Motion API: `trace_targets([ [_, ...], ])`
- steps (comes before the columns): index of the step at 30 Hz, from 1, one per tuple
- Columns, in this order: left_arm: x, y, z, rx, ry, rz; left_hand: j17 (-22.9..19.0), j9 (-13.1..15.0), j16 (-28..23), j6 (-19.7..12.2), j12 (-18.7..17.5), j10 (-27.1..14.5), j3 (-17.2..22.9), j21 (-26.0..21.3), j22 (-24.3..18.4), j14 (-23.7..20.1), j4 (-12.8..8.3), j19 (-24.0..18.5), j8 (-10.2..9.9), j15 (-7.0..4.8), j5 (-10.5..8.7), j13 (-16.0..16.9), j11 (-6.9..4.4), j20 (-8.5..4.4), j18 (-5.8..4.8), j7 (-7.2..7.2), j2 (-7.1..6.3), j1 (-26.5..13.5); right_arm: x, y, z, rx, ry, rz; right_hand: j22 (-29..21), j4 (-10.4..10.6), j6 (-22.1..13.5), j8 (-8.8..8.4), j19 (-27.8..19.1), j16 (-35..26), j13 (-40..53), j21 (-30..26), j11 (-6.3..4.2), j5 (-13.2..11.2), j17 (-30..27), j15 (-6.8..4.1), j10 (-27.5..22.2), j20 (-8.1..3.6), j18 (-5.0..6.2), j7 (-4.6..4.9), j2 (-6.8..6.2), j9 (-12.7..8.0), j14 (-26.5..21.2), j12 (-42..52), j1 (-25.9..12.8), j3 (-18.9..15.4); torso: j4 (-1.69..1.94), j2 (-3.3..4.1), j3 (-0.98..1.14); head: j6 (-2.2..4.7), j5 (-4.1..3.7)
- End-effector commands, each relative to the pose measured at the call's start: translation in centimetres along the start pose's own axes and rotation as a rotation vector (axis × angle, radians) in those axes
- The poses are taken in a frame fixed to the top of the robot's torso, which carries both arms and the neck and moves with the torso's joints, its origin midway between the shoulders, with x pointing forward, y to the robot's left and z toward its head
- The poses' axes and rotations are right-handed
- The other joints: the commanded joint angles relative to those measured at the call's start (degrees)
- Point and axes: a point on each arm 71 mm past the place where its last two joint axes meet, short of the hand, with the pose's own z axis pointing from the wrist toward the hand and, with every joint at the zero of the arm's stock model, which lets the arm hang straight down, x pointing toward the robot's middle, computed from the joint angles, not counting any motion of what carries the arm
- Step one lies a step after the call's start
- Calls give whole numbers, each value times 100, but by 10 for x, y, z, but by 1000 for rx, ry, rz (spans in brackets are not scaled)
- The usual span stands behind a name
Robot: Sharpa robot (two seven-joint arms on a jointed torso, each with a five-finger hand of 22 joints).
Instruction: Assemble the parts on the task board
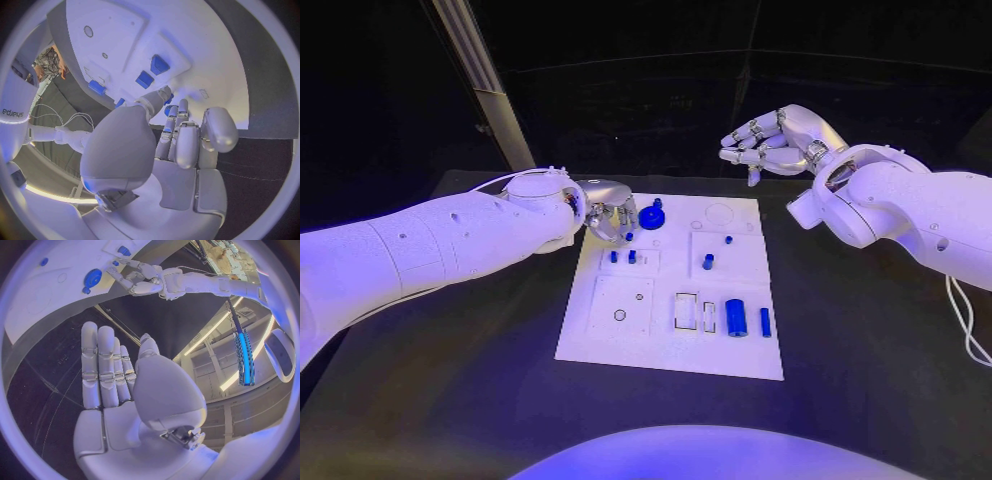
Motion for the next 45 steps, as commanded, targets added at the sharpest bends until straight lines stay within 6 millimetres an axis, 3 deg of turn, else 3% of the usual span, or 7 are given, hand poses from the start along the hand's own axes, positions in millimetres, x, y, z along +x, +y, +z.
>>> trace_targets([
  [1,-4,1,-2,4,-44,-10,-14,6,-11,-75,-62,-128,-77,-138,-108,132,-11,-42,-2,49,-23,-9,17,40,-29,-16,-24,3,0,-5,0,30,58,-95,-2,-138,82,16,91,-8,-179,-14,-8,-248,15,-31,-57,-24,36,-12,42,15,105,-187,243,78,-6,-2,-4,12,2],
  [12,-13,8,-14,50,-178,-124,-64,20,-1,-129,-152,-547,-457,-600,-464,121,-24,-154,28,124,2,-7,107,115,59,10,84,107,4,-22,-1,80,204,-424,327,-526,422,4,470,816,-999,370,-83,-794,702,-130,305,-139,-3,-113,88,12,642,-1102,940,303,-9,-6,0,75,-22],
  [17,-23,20,-30,120,-320,-538,-148,55,-31,207,71,-268,-433,-932,-715,77,48,-261,174,115,72,33,92,113,115,209,250,99,16,-24,-4,49,246,-633,695,-549,592,-228,572,1095,-1406,692,-108,-890,966,-151,610,-164,-57,-151,64,-39,729,-1553,1107,396,-7,-3,8,151,-150],
  [20,-27,24,-37,165,-380,-823,-744,40,-334,289,182,-164,-346,-1630,-1235,-177,80,-577,196,130,96,29,99,133,234,235,305,86,23,-24,-7,31,255,-703,862,-552,598,-319,623,1250,-1510,832,-114,-923,1091,-157,656,-170,-79,-164,47,-49,771,-1664,1149,424,10,-1,3,188,-299],
  [26,-29,28,-50,215,-470,-1234,-1657,33,-835,404,435,75,-314,-2796,-2090,-661,120,-1153,246,108,162,59,48,127,429,211,339,31,38,-29,-11,10,280,-785,1083,-546,608,-445,685,1456,-1660,1021,-100,-968,1250,-148,682,-169,-112,-163,14,-51,825,-1822,1184,458,8,3,-22,240,-416],
  [33,-26,24,-59,237,-489,-1385,-1911,40,-972,486,548,132,-340,-2926,-2176,-809,134,-1229,297,98,167,73,28,118,436,201,359,0,57,-35,-16,-3,323,-823,1200,-553,616,-572,698,1569,-1825,1136,-64,-1018,1330,-122,645,-153,-125,-139,-18,-50,841,-1990,1230,511,6,5,-9,279,-511],
  [45,-24,21,-63,241,-489,-1425,-2011,42,-1025,515,582,141,-346,-2956,-2195,-861,123,-1245,317,94,168,77,22,114,436,197,366,10,71,-35,-20,-11,381,-831,1512,-573,694,-652,784,1845,-1962,1390,-54,-1072,1531,-114,689,-141,-170,-133,-13,-40,887,-2090,1292,604,-7,6,-7,293,-503],
])
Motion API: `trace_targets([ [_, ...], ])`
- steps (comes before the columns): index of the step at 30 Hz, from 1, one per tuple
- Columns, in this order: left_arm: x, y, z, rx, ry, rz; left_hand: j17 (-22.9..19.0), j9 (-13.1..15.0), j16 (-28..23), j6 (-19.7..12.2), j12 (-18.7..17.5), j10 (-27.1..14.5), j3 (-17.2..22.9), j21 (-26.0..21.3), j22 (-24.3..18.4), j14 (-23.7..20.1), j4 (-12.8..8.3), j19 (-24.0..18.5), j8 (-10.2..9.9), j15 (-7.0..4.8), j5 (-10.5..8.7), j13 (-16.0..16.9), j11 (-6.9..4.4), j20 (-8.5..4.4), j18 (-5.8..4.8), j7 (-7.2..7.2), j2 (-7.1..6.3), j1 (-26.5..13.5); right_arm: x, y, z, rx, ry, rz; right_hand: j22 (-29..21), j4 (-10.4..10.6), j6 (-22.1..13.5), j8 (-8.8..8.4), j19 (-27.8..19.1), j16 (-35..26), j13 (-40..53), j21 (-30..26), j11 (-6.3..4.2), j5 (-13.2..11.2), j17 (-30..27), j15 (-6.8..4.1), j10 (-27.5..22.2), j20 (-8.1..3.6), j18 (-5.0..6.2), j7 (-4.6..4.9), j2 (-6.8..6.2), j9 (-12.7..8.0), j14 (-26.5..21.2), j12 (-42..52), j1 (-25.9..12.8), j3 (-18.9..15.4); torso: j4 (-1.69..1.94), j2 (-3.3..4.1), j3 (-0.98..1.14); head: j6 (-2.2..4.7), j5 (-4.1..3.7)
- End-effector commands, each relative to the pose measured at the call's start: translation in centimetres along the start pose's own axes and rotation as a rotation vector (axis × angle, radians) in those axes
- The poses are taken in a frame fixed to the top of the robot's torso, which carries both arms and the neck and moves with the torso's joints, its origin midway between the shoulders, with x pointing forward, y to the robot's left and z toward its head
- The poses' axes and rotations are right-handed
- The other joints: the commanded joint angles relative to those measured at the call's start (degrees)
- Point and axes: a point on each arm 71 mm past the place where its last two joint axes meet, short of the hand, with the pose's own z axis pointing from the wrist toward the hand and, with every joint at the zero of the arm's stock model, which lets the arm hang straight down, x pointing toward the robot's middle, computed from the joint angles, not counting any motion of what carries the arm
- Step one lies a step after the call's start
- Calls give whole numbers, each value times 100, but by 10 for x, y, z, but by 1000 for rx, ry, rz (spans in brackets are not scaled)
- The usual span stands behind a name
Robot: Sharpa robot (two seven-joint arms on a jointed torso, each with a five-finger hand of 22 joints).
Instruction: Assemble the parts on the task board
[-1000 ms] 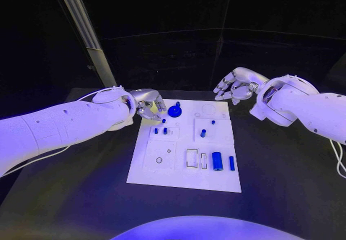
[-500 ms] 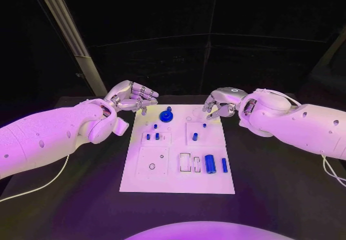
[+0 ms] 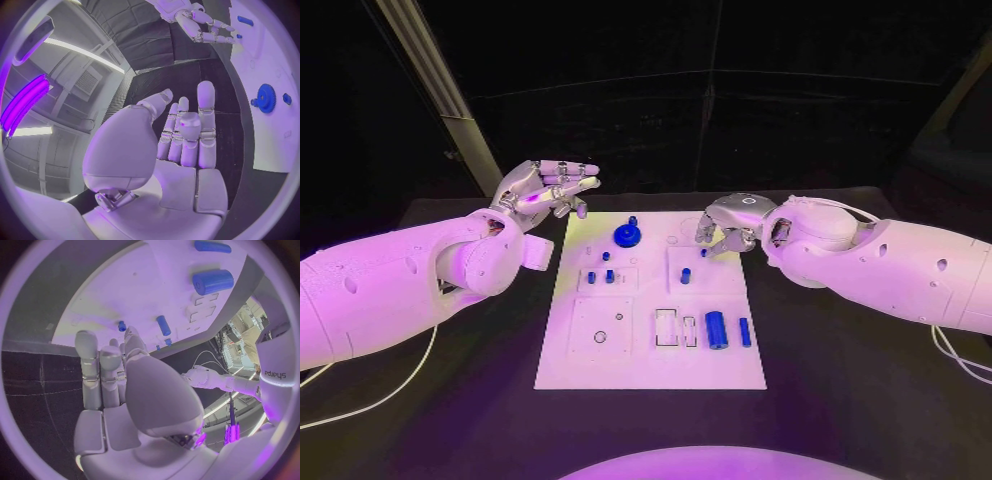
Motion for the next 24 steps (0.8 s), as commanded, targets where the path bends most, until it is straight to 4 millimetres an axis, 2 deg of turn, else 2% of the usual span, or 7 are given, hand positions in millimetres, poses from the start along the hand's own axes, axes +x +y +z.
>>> trace_targets([
  [1,-1,-3,0,24,-14,-56,-29,1,-36,31,26,42,-22,-44,-8,-43,11,-41,35,8,15,6,12,-6,35,3,63,-7,2,3,0,-9,30,-37,49,-7,61,-49,47,54,-22,45,17,-39,30,21,32,-10,-82,5,21,6,192,-34,70,42,-14,0,2,1,4],
  [13,-2,-3,-1,21,-18,-62,-68,0,-58,38,43,43,-25,-60,-18,-66,4,-48,42,6,15,7,11,-7,35,7,67,0,8,4,4,-6,65,-43,424,-45,182,-141,132,310,-158,357,14,-168,212,10,149,-8,-133,11,95,9,204,-157,222,301,-8,4,5,-22,-27],
  [24,-3,-2,-2,18,-20,-61,-91,0,-71,40,50,42,-25,-68,-24,-78,0,-52,45,6,15,7,13,-8,35,11,70,6,14,5,8,0,80,-52,587,-33,240,-221,132,430,-170,509,19,-257,286,14,210,-5,-150,21,94,3,194,-281,259,556,-9,1,4,-42,-22],
])
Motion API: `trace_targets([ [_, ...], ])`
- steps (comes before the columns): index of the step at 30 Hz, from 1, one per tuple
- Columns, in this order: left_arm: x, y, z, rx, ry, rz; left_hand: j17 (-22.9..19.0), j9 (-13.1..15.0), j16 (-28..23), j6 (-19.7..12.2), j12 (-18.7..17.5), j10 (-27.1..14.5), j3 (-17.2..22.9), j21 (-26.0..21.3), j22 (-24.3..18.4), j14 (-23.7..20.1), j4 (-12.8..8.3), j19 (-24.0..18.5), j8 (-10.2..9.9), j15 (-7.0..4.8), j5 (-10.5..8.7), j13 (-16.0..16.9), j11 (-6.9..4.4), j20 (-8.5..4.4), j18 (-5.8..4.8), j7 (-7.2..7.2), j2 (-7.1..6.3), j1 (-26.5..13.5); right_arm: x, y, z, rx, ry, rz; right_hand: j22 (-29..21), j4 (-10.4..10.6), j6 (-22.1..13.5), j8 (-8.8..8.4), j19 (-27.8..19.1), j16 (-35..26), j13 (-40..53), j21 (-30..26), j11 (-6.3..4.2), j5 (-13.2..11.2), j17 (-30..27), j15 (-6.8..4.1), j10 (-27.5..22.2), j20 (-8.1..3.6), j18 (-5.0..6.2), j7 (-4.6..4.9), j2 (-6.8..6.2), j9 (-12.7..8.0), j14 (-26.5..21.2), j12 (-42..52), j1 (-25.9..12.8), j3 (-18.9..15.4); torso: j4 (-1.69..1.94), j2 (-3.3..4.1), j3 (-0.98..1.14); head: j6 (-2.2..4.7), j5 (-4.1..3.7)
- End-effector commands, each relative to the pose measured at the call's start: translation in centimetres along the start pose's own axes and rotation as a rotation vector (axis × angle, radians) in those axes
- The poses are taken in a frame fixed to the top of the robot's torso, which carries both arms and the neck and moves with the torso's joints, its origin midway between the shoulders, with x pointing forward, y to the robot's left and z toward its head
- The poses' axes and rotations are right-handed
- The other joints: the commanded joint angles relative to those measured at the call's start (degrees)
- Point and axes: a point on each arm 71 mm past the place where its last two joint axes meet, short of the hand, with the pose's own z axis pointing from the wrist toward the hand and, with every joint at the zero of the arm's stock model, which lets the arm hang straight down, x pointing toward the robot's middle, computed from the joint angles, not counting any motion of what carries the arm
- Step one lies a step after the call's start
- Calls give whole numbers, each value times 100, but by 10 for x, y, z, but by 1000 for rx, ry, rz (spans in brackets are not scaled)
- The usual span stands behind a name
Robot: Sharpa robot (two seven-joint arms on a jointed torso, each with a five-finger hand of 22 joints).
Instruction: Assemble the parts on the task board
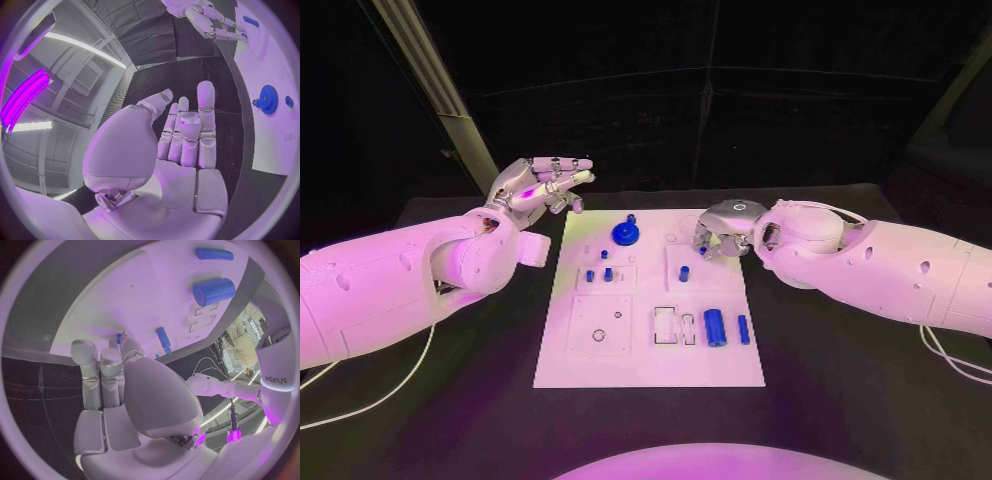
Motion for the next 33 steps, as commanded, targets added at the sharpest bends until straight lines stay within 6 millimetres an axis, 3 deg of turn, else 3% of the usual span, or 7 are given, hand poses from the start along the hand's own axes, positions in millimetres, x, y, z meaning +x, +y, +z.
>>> trace_targets([
  [1,0,-2,0,17,6,-14,-6,-1,-21,41,11,43,-24,-37,-5,-37,0,-49,25,6,15,8,12,-5,36,11,71,5,1,0,1,4,17,-19,11,1,44,-25,6,33,-7,23,-1,-30,10,14,27,-5,-58,8,-13,2,194,-47,64,45,7,-2,-1,-8,-3],
  [11,-2,-2,0,12,1,-12,-16,-2,-27,40,17,39,-22,-44,-10,-45,-5,-51,27,6,16,8,14,-5,36,15,75,12,3,2,4,1,24,-21,132,-2,99,-37,1,128,-3,130,0,-64,67,12,92,-2,-71,11,-32,5,188,-122,95,332,-1,-1,3,-28,5],
  [22,-4,-2,0,7,-4,-9,-35,-6,-39,30,28,22,-12,-60,-22,-58,-20,-55,27,9,20,5,19,-6,35,25,89,35,3,3,4,7,26,-28,946,-216,478,23,259,658,23,746,-92,-431,439,-65,529,-65,-202,-70,22,45,282,-122,176,1267,-1,-1,4,-54,4],
  [25,-5,-2,0,7,-5,-9,-38,-7,-40,28,32,18,-9,-64,-25,-60,-26,-55,27,9,21,5,21,-6,35,27,92,43,2,3,4,7,17,-30,1023,-303,515,-36,224,700,16,831,-59,-452,439,-60,591,-62,-207,-58,-204,30,258,-226,-81,1793,-4,-4,6,-60,4],
  [27,-6,-2,0,6,-6,-8,-38,-8,-40,26,35,15,-5,-67,-28,-61,-32,-55,27,10,22,4,21,-6,34,28,96,50,1,4,3,6,4,-30,1072,-441,549,-38,183,706,27,886,-70,-441,397,-52,649,-45,-205,-68,-422,26,236,-307,-397,2436,-6,-6,4,-65,1],
  [31,-6,-2,-1,6,-8,-8,-44,-9,-42,23,39,10,-1,-70,-30,-63,-39,-54,27,10,22,3,23,-6,34,30,98,59,-2,5,1,3,-27,-28,1101,-644,545,-39,150,704,34,924,-71,-440,334,-40,669,-28,-205,-63,-662,24,219,-354,-791,3071,-8,-4,6,-72,1],
  [33,-7,-1,-1,5,-9,-7,-44,-9,-42,23,39,10,-1,-70,-30,-63,-39,-54,27,10,22,3,23,-6,34,30,98,59,-3,5,0,2,-47,-26,1106,-680,545,-38,145,703,33,931,-70,-432,319,-34,661,-29,-202,-47,-687,25,216,-358,-884,3188,-8,-5,6,-70,-3],
])
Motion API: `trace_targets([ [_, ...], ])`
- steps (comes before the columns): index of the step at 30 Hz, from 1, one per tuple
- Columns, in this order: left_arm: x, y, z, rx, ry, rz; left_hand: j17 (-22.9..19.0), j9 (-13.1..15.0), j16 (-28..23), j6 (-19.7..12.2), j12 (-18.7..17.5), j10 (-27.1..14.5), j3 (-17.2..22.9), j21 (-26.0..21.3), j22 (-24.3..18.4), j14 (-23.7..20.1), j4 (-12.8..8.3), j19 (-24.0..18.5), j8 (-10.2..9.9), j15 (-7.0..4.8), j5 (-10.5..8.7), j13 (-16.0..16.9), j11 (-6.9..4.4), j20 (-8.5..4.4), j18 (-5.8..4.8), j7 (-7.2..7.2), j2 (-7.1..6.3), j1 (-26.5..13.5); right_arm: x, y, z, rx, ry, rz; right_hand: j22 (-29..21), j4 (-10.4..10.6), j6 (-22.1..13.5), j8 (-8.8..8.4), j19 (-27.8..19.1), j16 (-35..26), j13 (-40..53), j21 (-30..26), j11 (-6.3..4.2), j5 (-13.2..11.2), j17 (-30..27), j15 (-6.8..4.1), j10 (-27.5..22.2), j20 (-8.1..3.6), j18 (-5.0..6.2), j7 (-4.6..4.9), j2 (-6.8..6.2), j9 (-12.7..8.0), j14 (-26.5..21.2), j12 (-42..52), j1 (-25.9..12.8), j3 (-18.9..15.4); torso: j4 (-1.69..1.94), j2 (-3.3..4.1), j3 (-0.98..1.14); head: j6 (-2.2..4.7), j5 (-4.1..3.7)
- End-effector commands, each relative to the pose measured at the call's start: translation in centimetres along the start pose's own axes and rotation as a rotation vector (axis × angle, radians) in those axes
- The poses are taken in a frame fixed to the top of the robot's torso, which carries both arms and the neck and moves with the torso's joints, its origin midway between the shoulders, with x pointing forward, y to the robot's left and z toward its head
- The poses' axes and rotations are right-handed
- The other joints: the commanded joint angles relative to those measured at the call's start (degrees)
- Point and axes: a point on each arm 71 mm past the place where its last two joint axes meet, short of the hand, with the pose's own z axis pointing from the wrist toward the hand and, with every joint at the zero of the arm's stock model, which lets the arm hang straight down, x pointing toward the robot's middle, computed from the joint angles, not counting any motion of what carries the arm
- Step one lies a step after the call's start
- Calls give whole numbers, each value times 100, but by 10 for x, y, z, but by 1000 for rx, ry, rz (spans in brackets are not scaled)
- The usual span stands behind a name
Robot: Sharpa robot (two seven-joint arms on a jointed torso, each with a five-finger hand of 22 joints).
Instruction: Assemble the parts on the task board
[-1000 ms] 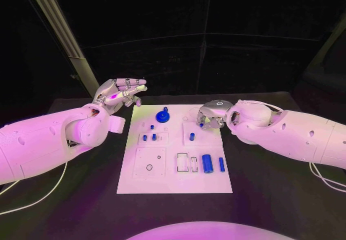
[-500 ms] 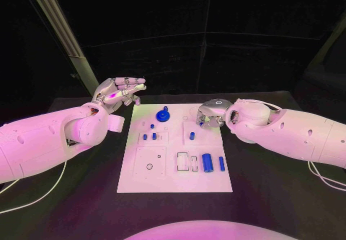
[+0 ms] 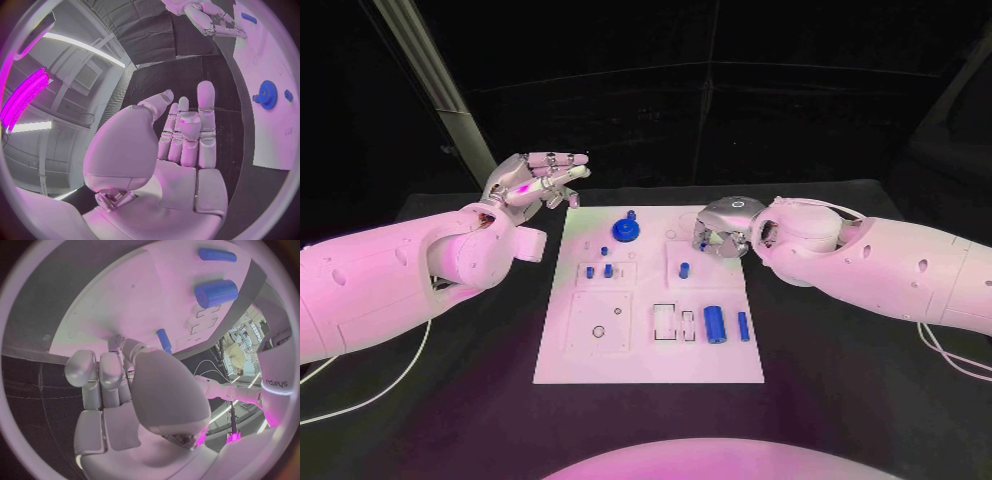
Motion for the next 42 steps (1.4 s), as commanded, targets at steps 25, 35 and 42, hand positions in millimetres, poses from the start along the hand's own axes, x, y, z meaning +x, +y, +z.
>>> trace_targets([
  [25,-2,-1,0,3,3,-8,-25,-15,-29,0,49,-21,10,-36,-15,-53,-66,-35,22,-6,25,-1,34,11,35,44,52,40,-23,25,-30,-62,-176,75,42,-193,18,-18,-31,47,-6,52,-140,1,-46,4,171,4,-58,28,-139,5,181,-22,-393,428,5,-6,-8,-3,20],
  [35,2,-1,2,13,3,-7,-16,-15,-23,-1,58,-23,21,-40,-19,-50,-78,-33,25,-4,35,-1,34,11,35,47,61,56,-35,78,-18,-207,-221,112,63,-267,-10,-29,-23,58,-9,70,-130,10,-54,9,146,5,-62,41,-154,-1,180,-31,-429,528,21,0,-17,-15,198],
  [42,5,-1,2,14,8,-10,-26,-15,-27,0,65,-23,25,-42,-20,-52,-84,-31,27,-4,40,-1,35,11,35,48,64,63,-38,111,-2,-293,-222,110,71,-283,-19,-30,-19,59,-9,77,-123,10,-60,13,138,8,-63,49,-157,-3,179,-32,-449,553,16,1,-19,-87,429],
])
